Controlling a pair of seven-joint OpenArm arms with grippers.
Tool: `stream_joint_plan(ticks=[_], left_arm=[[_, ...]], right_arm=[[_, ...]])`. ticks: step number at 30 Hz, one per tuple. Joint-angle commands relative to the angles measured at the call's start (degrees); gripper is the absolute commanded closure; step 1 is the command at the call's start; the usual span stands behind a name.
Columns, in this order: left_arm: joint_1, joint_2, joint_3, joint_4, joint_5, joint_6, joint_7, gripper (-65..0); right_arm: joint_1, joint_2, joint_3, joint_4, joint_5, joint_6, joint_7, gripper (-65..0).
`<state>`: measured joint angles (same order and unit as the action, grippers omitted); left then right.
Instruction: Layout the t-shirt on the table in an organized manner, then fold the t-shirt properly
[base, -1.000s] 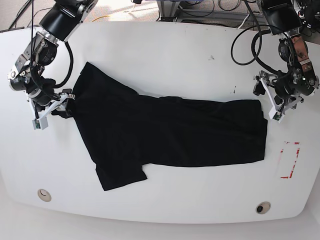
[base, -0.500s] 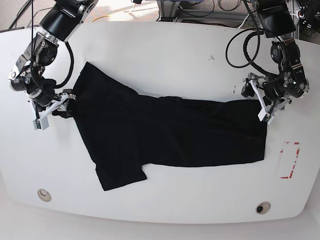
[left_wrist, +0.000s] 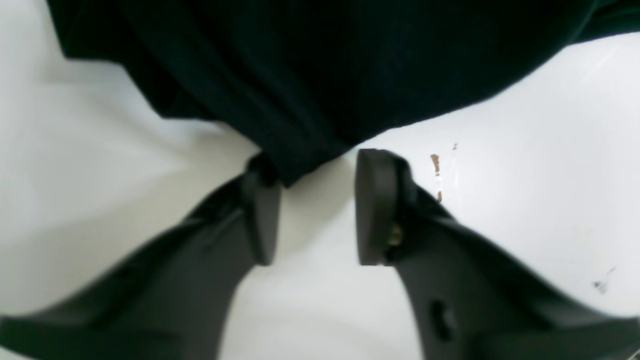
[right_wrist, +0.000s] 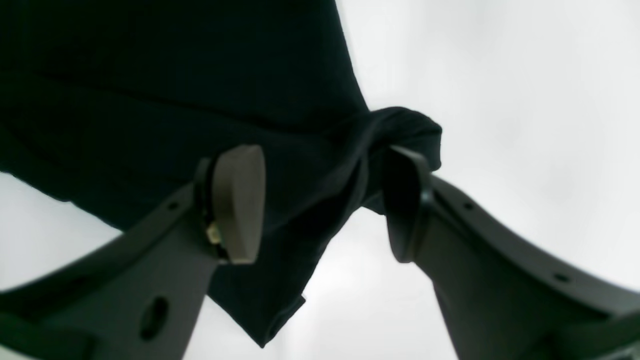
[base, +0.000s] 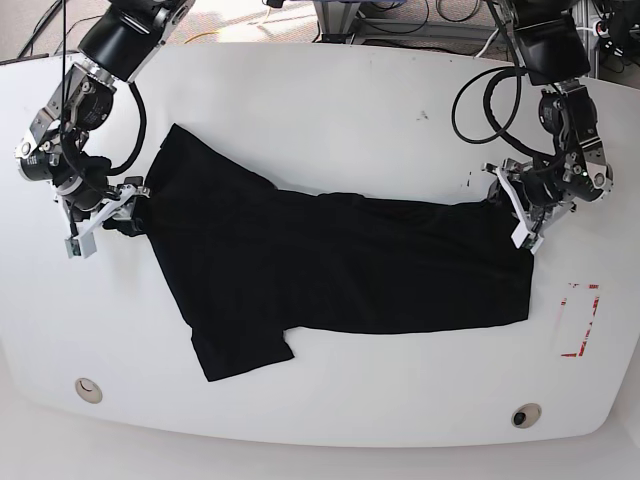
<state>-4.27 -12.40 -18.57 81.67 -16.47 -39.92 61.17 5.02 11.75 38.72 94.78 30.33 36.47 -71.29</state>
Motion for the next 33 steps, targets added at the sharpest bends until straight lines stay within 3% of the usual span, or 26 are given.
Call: stream_joint_plan(ticks=[1,8,17,25,33], left_arm=[[-1.0,-0.7,-0.1,0.8,-0.8,-0.1,-0.9,-12.4],[-1.0,-1.0,-0.1,1.2,-0.8,-0.1,-0.9,0.0],[-1.0,-1.1,-0.4,1.3,-0.8,-0.1,-0.9,-0.3],[-0.3,-2.1,-0.5,3.7,-0.9,-0.1,-0.9,-0.3],[0.2,-2.1,-0.4,4.9,-0.8,-0.1,-0.9,-0.3]], right_arm=[[0.5,1.0,0.2,1.1,0.9,0.4,0.9,-33.0],[-1.3,1.1,0.6,1.1,0.5,0.2,1.2,-32.0],[-3.0,2.6,0.6,-2.3,0.4,0.1,1.5,-32.0],[-4.4,4.0,0.4,-9.7,0.7,0.1,5.8,-32.0],[-5.1,4.1,0.3,-10.9,0.9,0.5,5.6,-33.3]])
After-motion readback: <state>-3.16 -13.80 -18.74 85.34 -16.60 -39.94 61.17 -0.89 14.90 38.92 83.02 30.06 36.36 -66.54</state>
